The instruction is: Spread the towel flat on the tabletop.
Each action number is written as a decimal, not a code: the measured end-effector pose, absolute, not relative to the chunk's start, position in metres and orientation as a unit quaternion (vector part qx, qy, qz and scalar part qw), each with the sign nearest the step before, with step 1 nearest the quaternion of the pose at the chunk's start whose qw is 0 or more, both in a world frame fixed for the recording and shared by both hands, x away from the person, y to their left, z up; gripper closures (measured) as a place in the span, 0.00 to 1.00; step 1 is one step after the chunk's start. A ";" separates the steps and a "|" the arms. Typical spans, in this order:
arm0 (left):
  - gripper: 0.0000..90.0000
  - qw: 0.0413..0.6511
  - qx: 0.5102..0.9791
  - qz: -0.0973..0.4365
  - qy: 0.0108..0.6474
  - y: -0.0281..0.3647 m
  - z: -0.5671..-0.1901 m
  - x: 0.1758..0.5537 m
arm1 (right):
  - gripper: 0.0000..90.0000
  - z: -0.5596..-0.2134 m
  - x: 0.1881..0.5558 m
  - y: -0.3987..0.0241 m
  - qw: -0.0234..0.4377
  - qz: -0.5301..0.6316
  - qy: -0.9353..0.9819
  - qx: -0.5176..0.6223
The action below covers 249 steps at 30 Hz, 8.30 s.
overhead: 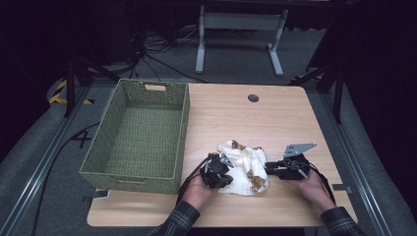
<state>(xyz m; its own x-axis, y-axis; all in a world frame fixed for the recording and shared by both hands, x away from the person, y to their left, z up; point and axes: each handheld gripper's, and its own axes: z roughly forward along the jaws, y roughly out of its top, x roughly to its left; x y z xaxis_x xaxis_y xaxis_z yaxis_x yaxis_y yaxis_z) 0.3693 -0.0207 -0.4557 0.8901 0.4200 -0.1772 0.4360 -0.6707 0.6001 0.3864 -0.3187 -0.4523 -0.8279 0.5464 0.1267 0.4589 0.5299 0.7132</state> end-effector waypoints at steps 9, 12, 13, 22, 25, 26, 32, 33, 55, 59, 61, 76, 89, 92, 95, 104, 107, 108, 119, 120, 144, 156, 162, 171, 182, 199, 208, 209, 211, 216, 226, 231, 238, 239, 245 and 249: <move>1.00 0.328 0.915 -0.006 0.236 -0.022 -0.455 0.368 | 0.99 -0.455 0.386 -0.316 0.067 0.371 0.880 0.288; 1.00 0.329 0.914 -0.007 0.237 -0.022 -0.456 0.368 | 0.99 -0.449 0.382 -0.321 0.074 0.376 0.877 0.290; 1.00 0.331 0.914 -0.006 0.234 -0.022 -0.456 0.369 | 0.99 -0.447 0.380 -0.324 0.079 0.377 0.876 0.291; 1.00 0.330 0.914 -0.006 0.237 -0.022 -0.456 0.369 | 0.99 -0.435 0.359 -0.354 0.099 0.374 0.866 0.316; 1.00 0.330 0.914 -0.006 0.237 -0.022 -0.456 0.369 | 0.99 -0.430 0.353 -0.363 0.109 0.381 0.860 0.322; 1.00 0.330 0.914 -0.006 0.237 -0.022 -0.456 0.369 | 1.00 -0.429 0.351 -0.366 0.107 0.382 0.859 0.325; 1.00 0.330 0.913 -0.007 0.239 -0.022 -0.456 0.368 | 1.00 -0.427 0.331 -0.382 0.097 0.391 0.852 0.335; 1.00 0.330 0.913 -0.007 0.239 -0.022 -0.456 0.369 | 1.00 -0.429 0.327 -0.383 0.095 0.390 0.853 0.335; 1.00 0.333 0.912 -0.018 0.238 -0.019 -0.456 0.372 | 0.97 -0.447 0.375 -0.365 0.083 0.350 0.873 0.329; 1.00 0.333 0.912 -0.017 0.238 -0.019 -0.456 0.371 | 1.00 -0.443 0.370 -0.369 0.088 0.356 0.871 0.327; 1.00 0.332 0.912 -0.016 0.239 -0.020 -0.456 0.371 | 1.00 -0.441 0.365 -0.374 0.094 0.354 0.870 0.329; 1.00 0.333 0.911 -0.014 0.243 -0.020 -0.456 0.370 | 1.00 -0.446 0.308 -0.411 0.097 0.332 0.869 0.354; 1.00 0.309 0.923 -0.018 0.230 -0.014 -0.452 0.346 | 1.00 -0.446 0.304 -0.399 0.075 0.353 0.879 0.312; 1.00 0.314 0.921 -0.014 0.231 -0.013 -0.453 0.346 | 1.00 -0.449 0.306 -0.398 0.077 0.337 0.884 0.314; 1.00 0.313 0.918 -0.006 0.242 -0.007 -0.453 0.348 | 1.00 -0.450 0.309 -0.399 0.084 0.332 0.885 0.316; 1.00 0.323 0.917 -0.037 0.231 0.003 -0.456 0.326 | 1.00 -0.449 0.300 -0.399 0.079 0.331 0.886 0.316; 1.00 0.322 0.918 -0.043 0.229 0.004 -0.456 0.318 | 1.00 -0.450 0.296 -0.400 0.075 0.334 0.885 0.315; 1.00 0.323 0.918 -0.045 0.225 0.005 -0.457 0.316 | 1.00 -0.450 0.294 -0.400 0.074 0.334 0.886 0.314; 0.97 0.336 0.915 -0.048 0.218 0.006 -0.452 0.311 | 0.97 -0.447 0.289 -0.401 0.070 0.347 0.882 0.310; 0.97 0.337 0.913 -0.044 0.224 0.005 -0.450 0.313 | 0.96 -0.445 0.292 -0.401 0.072 0.350 0.881 0.310; 0.74 0.365 0.886 0.035 0.282 -0.021 -0.418 0.402 | 0.76 -0.416 0.381 -0.360 0.093 0.382 0.870 0.298; 0.62 0.375 0.875 0.039 0.304 -0.029 -0.412 0.443 | 0.71 -0.420 0.432 -0.334 0.086 0.387 0.870 0.294; 0.59 0.375 0.878 0.026 0.297 -0.039 -0.420 0.453 | 0.82 -0.431 0.438 -0.326 0.073 0.371 0.880 0.289; 1.00 0.375 0.883 -0.004 0.282 -0.046 -0.430 0.461 | 0.99 -0.430 0.435 -0.325 0.069 0.372 0.882 0.280; 0.75 0.405 0.864 0.001 0.299 -0.041 -0.416 0.468 | 0.99 -0.424 0.430 -0.327 0.074 0.381 0.879 0.276; 0.95 0.393 0.877 -0.012 0.275 -0.050 -0.417 0.462 | 0.99 -0.420 0.425 -0.329 0.086 0.390 0.875 0.274; 0.95 0.429 0.866 0.049 0.251 -0.025 -0.380 0.433 | 1.00 -0.394 0.397 -0.351 0.122 0.420 0.857 0.271; 0.95 0.434 0.864 0.051 0.249 -0.025 -0.378 0.430 | 1.00 -0.392 0.391 -0.353 0.126 0.425 0.855 0.268; 0.95 0.433 0.868 0.055 0.237 -0.025 -0.376 0.419 | 1.00 -0.390 0.381 -0.354 0.128 0.426 0.856 0.263; 0.95 0.425 0.878 0.054 0.214 -0.026 -0.384 0.391 | 1.00 -0.395 0.357 -0.353 0.123 0.422 0.862 0.253; 0.94 0.374 0.906 -0.015 0.197 -0.030 -0.437 0.349 | 0.99 -0.438 0.322 -0.348 0.059 0.370 0.890 0.259; 0.91 0.356 0.915 -0.015 0.192 -0.034 -0.444 0.349 | 0.93 -0.447 0.322 -0.343 0.046 0.350 0.900 0.257; 0.90 0.352 0.917 -0.015 0.188 -0.035 -0.445 0.349 | 0.84 -0.424 0.338 -0.354 0.092 0.391 0.874 0.274; 0.90 0.351 0.918 -0.013 0.185 -0.035 -0.446 0.349 | 0.82 -0.420 0.351 -0.358 0.106 0.392 0.867 0.290; 0.90 0.350 0.918 -0.013 0.185 -0.035 -0.446 0.349 | 0.79 -0.429 0.379 -0.359 0.100 0.377 0.867 0.311; 0.89 0.346 0.920 -0.015 0.183 -0.036 -0.446 0.349 | 0.73 -0.439 0.384 -0.356 0.072 0.375 0.870 0.311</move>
